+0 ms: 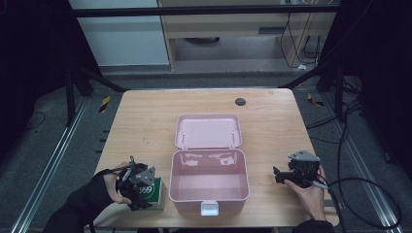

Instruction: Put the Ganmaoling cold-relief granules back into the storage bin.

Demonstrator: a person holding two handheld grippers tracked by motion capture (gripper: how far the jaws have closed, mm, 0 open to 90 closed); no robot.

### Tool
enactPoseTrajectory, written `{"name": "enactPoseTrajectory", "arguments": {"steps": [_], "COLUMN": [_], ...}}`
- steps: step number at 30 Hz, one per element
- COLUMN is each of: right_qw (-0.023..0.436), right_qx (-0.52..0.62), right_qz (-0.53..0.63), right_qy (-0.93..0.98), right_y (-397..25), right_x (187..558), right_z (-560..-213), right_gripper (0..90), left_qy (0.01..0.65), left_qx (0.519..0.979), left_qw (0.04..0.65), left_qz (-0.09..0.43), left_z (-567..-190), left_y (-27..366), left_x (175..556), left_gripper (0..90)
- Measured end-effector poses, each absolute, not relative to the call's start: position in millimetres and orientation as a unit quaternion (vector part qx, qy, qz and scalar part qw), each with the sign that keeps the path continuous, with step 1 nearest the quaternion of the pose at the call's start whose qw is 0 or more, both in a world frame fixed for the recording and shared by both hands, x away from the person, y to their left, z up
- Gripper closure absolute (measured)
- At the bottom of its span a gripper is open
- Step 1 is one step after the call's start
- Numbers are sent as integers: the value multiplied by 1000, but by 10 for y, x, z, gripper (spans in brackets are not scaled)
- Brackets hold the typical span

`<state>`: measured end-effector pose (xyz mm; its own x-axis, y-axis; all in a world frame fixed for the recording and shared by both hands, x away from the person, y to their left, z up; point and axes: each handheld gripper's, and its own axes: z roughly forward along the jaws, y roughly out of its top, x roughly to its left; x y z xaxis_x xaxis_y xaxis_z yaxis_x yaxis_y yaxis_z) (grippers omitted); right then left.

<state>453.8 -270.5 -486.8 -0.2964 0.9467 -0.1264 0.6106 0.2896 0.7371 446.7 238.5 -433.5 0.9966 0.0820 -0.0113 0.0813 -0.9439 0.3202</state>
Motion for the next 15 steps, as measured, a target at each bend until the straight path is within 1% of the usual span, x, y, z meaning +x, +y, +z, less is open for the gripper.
{"name": "enactPoseTrajectory", "arguments": {"steps": [5, 15], "right_qw": [286, 283], "right_qx": [518, 520], "right_qz": [290, 292], "right_qy": [752, 751], "right_y": [-2703, -2708], "right_x": [4543, 4539], "right_z": [-4874, -4867], "right_gripper": [5, 5], "left_qy": [47, 55], "left_qx": [984, 983], "left_qw": [170, 175], "left_qz": [0, 15], "left_z": [-4268, -3945], "left_y": [2402, 2451], "left_x": [4453, 4472], "left_gripper": [145, 145]}}
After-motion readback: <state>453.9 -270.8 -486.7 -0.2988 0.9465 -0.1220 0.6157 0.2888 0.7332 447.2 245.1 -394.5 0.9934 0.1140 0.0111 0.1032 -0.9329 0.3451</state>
